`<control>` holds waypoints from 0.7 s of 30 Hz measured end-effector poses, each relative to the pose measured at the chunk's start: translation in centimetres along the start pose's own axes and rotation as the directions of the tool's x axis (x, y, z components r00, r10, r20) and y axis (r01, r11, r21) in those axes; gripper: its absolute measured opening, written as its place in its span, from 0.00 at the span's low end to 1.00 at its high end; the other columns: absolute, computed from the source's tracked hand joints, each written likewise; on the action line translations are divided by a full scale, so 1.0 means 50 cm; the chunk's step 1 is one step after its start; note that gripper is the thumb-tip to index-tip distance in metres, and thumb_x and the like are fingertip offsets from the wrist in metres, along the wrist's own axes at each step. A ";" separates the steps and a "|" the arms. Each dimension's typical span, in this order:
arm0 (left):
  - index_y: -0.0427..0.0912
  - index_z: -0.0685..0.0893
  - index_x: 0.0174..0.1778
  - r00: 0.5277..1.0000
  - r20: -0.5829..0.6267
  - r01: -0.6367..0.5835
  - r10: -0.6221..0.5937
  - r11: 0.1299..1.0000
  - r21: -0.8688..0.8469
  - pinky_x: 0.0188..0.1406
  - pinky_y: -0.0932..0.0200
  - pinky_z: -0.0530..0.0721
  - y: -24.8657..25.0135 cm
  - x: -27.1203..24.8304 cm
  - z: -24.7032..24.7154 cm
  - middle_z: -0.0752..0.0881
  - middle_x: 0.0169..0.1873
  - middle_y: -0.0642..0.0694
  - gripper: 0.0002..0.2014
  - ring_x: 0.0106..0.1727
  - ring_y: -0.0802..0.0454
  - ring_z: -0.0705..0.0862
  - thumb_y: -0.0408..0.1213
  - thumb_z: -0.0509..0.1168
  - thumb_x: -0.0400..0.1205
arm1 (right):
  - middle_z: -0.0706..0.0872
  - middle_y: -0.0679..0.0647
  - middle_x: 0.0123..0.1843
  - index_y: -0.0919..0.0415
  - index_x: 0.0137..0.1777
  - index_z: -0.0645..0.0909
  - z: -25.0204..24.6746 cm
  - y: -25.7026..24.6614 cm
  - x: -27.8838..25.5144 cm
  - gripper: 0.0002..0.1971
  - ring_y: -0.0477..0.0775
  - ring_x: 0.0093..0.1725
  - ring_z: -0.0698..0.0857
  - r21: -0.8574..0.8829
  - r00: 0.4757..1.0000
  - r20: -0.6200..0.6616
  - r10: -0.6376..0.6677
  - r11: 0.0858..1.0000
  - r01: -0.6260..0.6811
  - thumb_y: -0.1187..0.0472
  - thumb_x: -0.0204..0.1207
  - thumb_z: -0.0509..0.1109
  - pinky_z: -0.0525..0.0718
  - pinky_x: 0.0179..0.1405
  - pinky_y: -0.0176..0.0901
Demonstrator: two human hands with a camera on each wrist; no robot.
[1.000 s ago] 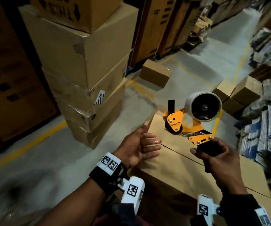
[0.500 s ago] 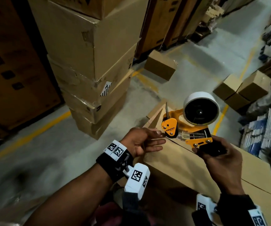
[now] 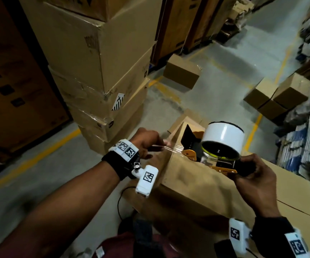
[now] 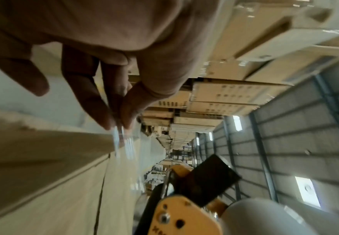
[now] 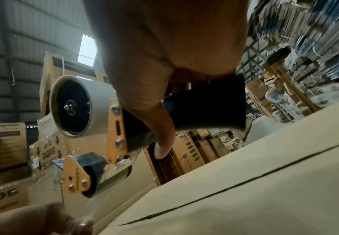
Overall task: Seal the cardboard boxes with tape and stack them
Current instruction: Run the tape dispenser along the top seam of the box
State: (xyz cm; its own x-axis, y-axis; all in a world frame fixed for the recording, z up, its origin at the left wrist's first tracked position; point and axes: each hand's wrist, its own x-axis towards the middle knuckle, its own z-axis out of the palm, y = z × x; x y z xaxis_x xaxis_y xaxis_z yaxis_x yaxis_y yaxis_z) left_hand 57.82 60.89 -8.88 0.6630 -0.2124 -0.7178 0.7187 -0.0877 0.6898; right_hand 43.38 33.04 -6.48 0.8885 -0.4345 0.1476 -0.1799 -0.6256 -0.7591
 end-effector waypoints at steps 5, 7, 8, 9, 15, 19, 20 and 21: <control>0.48 0.83 0.52 0.997 0.014 0.072 -0.072 0.997 -0.002 0.67 0.37 0.78 -0.028 0.026 0.005 0.96 0.47 0.51 0.10 0.51 0.54 0.92 0.30 0.72 0.80 | 0.93 0.48 0.45 0.52 0.45 0.84 -0.007 0.017 0.006 0.23 0.53 0.48 0.91 -0.030 0.994 0.057 0.091 0.996 -0.090 0.72 0.57 0.91 0.84 0.45 0.34; 0.49 0.82 0.51 0.998 0.007 0.064 -0.064 0.998 -0.023 0.68 0.36 0.77 -0.027 0.034 0.006 0.96 0.47 0.51 0.09 0.52 0.54 0.92 0.30 0.72 0.80 | 0.93 0.48 0.45 0.53 0.46 0.84 -0.002 0.012 0.009 0.24 0.51 0.47 0.91 -0.020 0.993 0.059 0.105 0.994 -0.104 0.70 0.56 0.92 0.85 0.50 0.43; 0.48 0.83 0.49 0.998 -0.002 0.056 -0.056 0.998 -0.026 0.68 0.38 0.77 -0.023 0.037 0.005 0.96 0.47 0.51 0.09 0.51 0.54 0.91 0.31 0.72 0.80 | 0.93 0.47 0.45 0.53 0.46 0.84 0.000 0.009 0.013 0.24 0.50 0.47 0.91 -0.025 0.992 0.060 0.108 0.994 -0.106 0.69 0.56 0.92 0.85 0.50 0.45; 0.48 0.83 0.47 0.999 -0.014 0.048 -0.048 0.999 -0.024 0.67 0.39 0.77 -0.020 0.039 0.003 0.96 0.48 0.50 0.08 0.50 0.55 0.91 0.31 0.72 0.80 | 0.93 0.47 0.45 0.53 0.45 0.84 0.002 0.007 0.017 0.24 0.48 0.46 0.90 -0.039 0.992 0.064 0.107 0.994 -0.105 0.69 0.56 0.92 0.85 0.50 0.45; 0.49 0.84 0.51 0.995 0.001 0.104 -0.104 0.994 -0.018 0.69 0.37 0.78 -0.039 0.057 0.005 0.95 0.42 0.52 0.13 0.49 0.55 0.90 0.31 0.79 0.77 | 0.91 0.46 0.44 0.52 0.44 0.82 0.020 0.013 0.034 0.22 0.42 0.46 0.88 -0.137 0.983 0.117 0.140 0.983 -0.123 0.71 0.61 0.89 0.79 0.43 0.35; 0.49 0.85 0.60 0.982 0.077 0.184 -0.174 0.973 -0.143 0.44 0.56 0.79 -0.048 0.063 0.012 0.89 0.26 0.54 0.15 0.38 0.55 0.80 0.29 0.76 0.82 | 0.90 0.50 0.41 0.55 0.43 0.79 0.029 0.027 0.036 0.19 0.50 0.44 0.88 -0.277 0.974 0.164 0.154 0.955 -0.104 0.71 0.63 0.86 0.78 0.37 0.42; 0.48 0.85 0.62 0.979 0.090 0.199 -0.185 0.962 -0.187 0.35 0.59 0.77 -0.049 0.058 0.014 0.89 0.29 0.53 0.15 0.37 0.55 0.79 0.29 0.75 0.83 | 0.91 0.51 0.41 0.55 0.42 0.78 0.030 0.025 0.038 0.19 0.51 0.43 0.88 -0.300 0.974 0.169 0.150 0.949 -0.094 0.71 0.63 0.86 0.79 0.38 0.44; 0.47 0.86 0.61 0.976 0.100 0.213 -0.196 0.953 -0.215 0.31 0.58 0.76 -0.053 0.056 0.014 0.90 0.35 0.52 0.14 0.39 0.54 0.80 0.28 0.74 0.83 | 0.91 0.51 0.40 0.54 0.42 0.78 0.031 0.023 0.040 0.19 0.52 0.43 0.88 -0.314 0.974 0.175 0.143 0.946 -0.082 0.71 0.63 0.86 0.79 0.39 0.46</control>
State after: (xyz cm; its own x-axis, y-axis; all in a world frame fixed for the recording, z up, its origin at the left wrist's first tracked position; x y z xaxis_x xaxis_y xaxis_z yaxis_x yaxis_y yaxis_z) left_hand 57.61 59.84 -12.63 0.4851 -0.2871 -0.8260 0.8715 0.0806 0.4838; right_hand 45.60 32.43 -8.05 0.9138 -0.3991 -0.0758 -0.3758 -0.7597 -0.5307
